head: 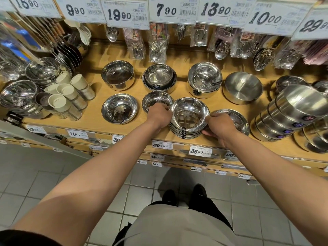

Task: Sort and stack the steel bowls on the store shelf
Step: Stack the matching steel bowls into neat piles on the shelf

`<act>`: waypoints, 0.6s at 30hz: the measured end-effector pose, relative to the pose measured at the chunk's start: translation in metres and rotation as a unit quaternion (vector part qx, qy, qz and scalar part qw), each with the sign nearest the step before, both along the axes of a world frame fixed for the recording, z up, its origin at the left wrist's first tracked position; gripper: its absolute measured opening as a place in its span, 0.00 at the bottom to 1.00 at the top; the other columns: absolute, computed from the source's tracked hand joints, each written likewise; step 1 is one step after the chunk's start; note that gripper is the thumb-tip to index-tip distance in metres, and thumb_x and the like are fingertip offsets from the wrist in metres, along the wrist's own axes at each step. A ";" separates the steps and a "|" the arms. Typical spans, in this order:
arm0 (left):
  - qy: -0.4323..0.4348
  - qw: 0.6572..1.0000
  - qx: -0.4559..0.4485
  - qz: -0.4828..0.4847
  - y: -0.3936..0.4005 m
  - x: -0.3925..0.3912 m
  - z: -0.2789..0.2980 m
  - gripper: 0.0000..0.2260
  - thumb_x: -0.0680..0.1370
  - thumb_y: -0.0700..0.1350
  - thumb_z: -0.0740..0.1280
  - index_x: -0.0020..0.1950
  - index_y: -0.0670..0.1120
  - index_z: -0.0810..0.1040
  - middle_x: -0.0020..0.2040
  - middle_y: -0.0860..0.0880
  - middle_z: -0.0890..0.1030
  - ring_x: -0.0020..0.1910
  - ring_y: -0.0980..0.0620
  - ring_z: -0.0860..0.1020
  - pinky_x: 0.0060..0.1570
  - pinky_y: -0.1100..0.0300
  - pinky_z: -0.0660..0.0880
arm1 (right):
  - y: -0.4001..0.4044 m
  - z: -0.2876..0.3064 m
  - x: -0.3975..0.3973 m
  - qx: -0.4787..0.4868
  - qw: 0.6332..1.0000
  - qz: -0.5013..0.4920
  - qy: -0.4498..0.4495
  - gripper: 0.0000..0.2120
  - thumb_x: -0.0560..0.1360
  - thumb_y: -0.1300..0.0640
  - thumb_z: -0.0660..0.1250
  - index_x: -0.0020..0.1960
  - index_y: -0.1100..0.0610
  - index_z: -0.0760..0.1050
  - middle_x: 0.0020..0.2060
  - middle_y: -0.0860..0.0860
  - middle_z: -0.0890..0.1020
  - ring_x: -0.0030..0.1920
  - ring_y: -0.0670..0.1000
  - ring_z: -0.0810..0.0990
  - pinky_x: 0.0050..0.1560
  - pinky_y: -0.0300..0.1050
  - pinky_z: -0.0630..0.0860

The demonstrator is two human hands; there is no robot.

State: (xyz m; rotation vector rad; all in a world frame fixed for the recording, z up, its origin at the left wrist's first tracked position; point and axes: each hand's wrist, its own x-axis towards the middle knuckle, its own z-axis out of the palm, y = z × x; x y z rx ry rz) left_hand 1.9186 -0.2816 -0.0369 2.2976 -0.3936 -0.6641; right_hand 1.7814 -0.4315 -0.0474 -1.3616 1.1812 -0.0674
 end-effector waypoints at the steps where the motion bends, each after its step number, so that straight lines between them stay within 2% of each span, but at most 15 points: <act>1: -0.002 1.000 0.002 -0.004 0.000 0.000 0.001 0.10 0.78 0.40 0.64 0.46 0.37 0.84 0.41 0.42 0.83 0.39 0.46 0.77 0.39 0.58 0.71 | 0.000 0.000 0.000 0.000 1.000 0.001 0.000 0.08 0.80 0.60 0.66 0.54 0.63 0.81 0.53 0.60 0.85 0.50 0.55 0.86 0.39 0.45 0.84; 5: 0.020 1.000 -0.002 -0.003 0.001 0.002 0.003 0.12 0.77 0.41 0.64 0.48 0.35 0.83 0.43 0.41 0.83 0.40 0.47 0.75 0.40 0.57 0.72 | 0.001 0.000 -0.003 0.005 1.000 0.001 0.012 0.10 0.80 0.57 0.65 0.57 0.61 0.79 0.54 0.61 0.84 0.47 0.54 0.84 0.42 0.48 0.85; 8: 0.045 0.999 -0.012 0.004 0.000 0.001 0.005 0.10 0.76 0.43 0.63 0.40 0.39 0.79 0.36 0.45 0.78 0.36 0.48 0.73 0.35 0.58 0.68 | 0.004 0.000 -0.005 0.033 0.999 0.005 0.011 0.06 0.81 0.54 0.65 0.53 0.55 0.78 0.57 0.59 0.83 0.55 0.56 0.83 0.41 0.46 0.85; 11: 0.048 0.999 0.000 -0.006 -0.003 -0.002 0.006 0.11 0.77 0.43 0.62 0.35 0.44 0.71 0.33 0.48 0.74 0.34 0.49 0.71 0.30 0.59 0.64 | 0.006 -0.001 -0.004 0.062 0.998 0.005 -0.006 0.09 0.81 0.54 0.64 0.58 0.56 0.77 0.58 0.56 0.82 0.57 0.55 0.82 0.43 0.46 0.84; 14: 0.044 0.999 0.006 -0.001 -0.004 -0.005 0.005 0.08 0.77 0.41 0.62 0.40 0.42 0.76 0.38 0.46 0.78 0.37 0.48 0.74 0.31 0.58 0.65 | 0.006 -0.002 -0.002 0.060 0.998 0.005 -0.008 0.09 0.82 0.55 0.64 0.59 0.57 0.77 0.58 0.57 0.83 0.56 0.55 0.83 0.46 0.48 0.84; 16: 0.042 0.999 0.006 0.009 -0.005 -0.006 0.004 0.08 0.77 0.40 0.61 0.44 0.40 0.78 0.40 0.45 0.79 0.38 0.48 0.75 0.30 0.58 0.65 | 0.006 -0.004 -0.002 0.048 0.999 0.003 -0.008 0.06 0.82 0.55 0.64 0.54 0.56 0.78 0.57 0.58 0.83 0.56 0.56 0.84 0.47 0.50 0.85; 18: 0.035 0.999 0.011 0.007 -0.007 -0.006 0.004 0.07 0.77 0.39 0.61 0.42 0.41 0.77 0.37 0.46 0.77 0.37 0.48 0.74 0.29 0.59 0.64 | 0.006 -0.006 -0.002 0.027 1.000 0.001 -0.007 0.06 0.82 0.56 0.64 0.50 0.57 0.78 0.55 0.61 0.83 0.55 0.58 0.85 0.46 0.51 0.85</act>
